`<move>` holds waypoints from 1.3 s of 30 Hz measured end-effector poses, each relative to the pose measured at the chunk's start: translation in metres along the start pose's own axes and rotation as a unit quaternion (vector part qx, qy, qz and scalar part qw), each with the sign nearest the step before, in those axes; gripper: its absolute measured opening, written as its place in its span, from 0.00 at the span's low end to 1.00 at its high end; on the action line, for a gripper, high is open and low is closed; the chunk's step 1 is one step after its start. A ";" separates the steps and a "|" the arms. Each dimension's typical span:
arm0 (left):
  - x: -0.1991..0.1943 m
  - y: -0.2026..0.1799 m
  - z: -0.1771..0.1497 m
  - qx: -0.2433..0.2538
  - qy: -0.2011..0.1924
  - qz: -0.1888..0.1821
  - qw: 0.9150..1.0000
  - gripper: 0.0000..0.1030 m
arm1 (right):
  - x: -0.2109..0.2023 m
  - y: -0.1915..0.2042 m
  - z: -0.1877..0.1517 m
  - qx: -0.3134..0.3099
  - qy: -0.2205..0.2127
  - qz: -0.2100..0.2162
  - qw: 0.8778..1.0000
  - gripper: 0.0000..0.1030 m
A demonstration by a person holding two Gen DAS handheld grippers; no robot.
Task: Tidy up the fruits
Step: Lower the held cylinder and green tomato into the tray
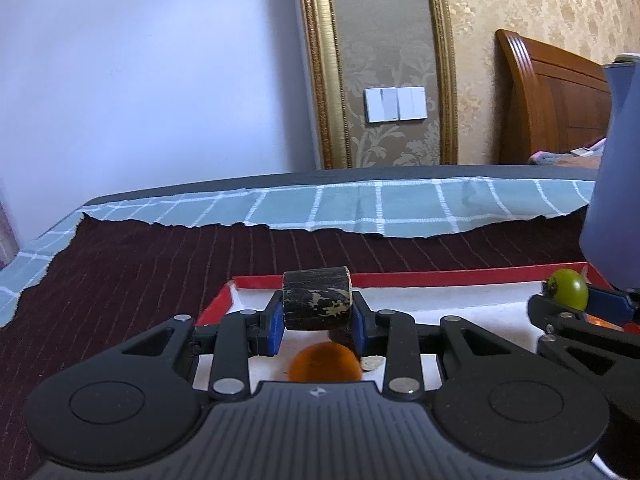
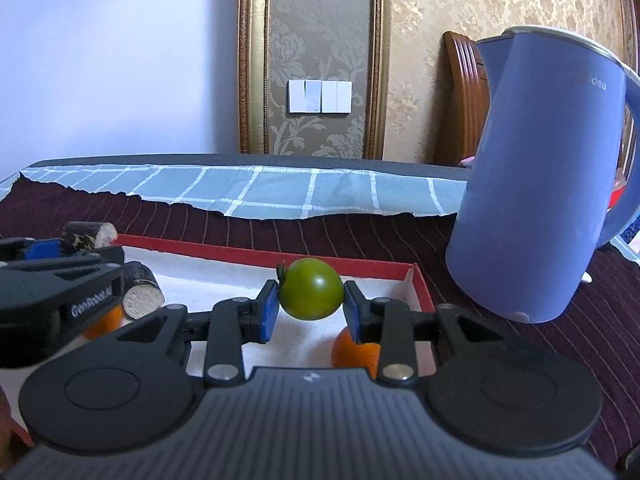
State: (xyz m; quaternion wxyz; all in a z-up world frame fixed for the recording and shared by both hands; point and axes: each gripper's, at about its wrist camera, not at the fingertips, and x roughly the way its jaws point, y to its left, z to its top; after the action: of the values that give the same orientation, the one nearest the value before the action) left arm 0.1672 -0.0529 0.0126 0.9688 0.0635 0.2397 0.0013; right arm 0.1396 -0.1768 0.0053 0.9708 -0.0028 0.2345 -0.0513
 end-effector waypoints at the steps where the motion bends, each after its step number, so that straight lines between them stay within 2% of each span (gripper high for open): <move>1: 0.000 0.001 0.000 0.000 0.000 0.004 1.000 0.31 | 0.001 0.001 0.000 0.000 0.001 -0.001 1.000 0.32; 15: 0.020 0.026 -0.003 -0.026 0.038 0.018 0.999 0.31 | 0.004 -0.002 -0.006 0.002 0.002 0.001 1.000 0.31; 31: 0.021 0.034 -0.004 -0.034 0.047 0.023 0.998 0.31 | 0.004 -0.003 -0.007 0.005 -0.001 0.003 1.000 0.32; 39: 0.021 0.035 -0.005 -0.027 0.047 0.025 0.998 0.31 | 0.002 -0.004 -0.008 0.008 -0.005 0.004 1.000 0.36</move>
State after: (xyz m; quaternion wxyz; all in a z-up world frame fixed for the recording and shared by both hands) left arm 0.1843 -0.0173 0.0032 0.9574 0.0427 0.2833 0.0347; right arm 0.1377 -0.1807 -0.0027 0.9720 0.0056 0.2296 -0.0491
